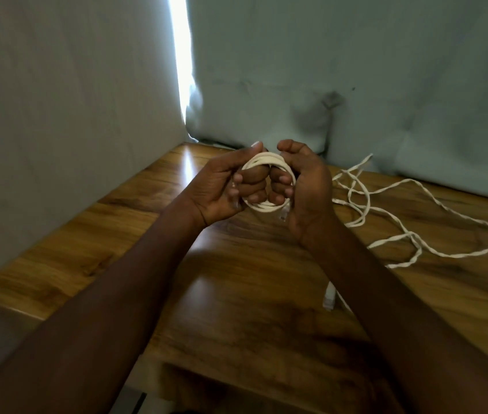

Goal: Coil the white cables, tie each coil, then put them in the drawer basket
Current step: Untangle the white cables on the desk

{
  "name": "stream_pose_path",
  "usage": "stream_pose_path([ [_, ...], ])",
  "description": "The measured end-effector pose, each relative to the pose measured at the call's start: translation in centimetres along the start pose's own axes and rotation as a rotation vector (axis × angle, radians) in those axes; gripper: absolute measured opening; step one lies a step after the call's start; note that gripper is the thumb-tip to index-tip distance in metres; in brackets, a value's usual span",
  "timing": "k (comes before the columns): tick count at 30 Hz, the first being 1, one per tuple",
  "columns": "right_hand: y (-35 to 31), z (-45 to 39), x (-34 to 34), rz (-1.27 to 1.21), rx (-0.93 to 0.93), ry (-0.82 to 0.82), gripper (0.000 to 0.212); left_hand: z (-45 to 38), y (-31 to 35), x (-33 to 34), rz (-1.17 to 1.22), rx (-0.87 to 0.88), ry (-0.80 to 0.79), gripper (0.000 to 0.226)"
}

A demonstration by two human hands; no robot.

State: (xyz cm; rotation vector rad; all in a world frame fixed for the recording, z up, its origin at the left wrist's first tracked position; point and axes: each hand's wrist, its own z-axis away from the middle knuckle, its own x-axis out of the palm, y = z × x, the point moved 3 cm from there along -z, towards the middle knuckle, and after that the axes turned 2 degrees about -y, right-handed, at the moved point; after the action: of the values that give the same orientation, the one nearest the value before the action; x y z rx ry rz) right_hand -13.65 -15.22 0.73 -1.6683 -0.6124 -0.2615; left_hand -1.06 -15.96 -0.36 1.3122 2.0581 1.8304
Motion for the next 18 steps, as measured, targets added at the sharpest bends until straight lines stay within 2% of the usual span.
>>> stream_pose_path([
  [4,-1.9,2.6,-0.2,0.237,-0.084,0.132,0.025,1.6,-0.4,1.8,-0.228,0.017,0.086,0.038],
  [8,-4.4,7.7,-1.3,0.503,-0.128,0.129,0.021,4.4,-2.8,6.4,-0.529,0.037,0.118,0.047],
  [11,-6.6,12.2,-2.4,0.534,-0.151,0.121,0.021,5.4,-4.3,10.9,-0.758,0.043,0.118,0.046],
  [15,-9.9,16.5,-5.2,0.594,-0.228,0.204,0.019,4.4,-5.4,17.1,-0.832,0.05,0.061,0.041],
  [18,-12.5,18.7,-7.5,0.555,-0.21,0.259,0.018,2.2,-7.8,20.4,-0.662,0.038,0.005,0.042],
])
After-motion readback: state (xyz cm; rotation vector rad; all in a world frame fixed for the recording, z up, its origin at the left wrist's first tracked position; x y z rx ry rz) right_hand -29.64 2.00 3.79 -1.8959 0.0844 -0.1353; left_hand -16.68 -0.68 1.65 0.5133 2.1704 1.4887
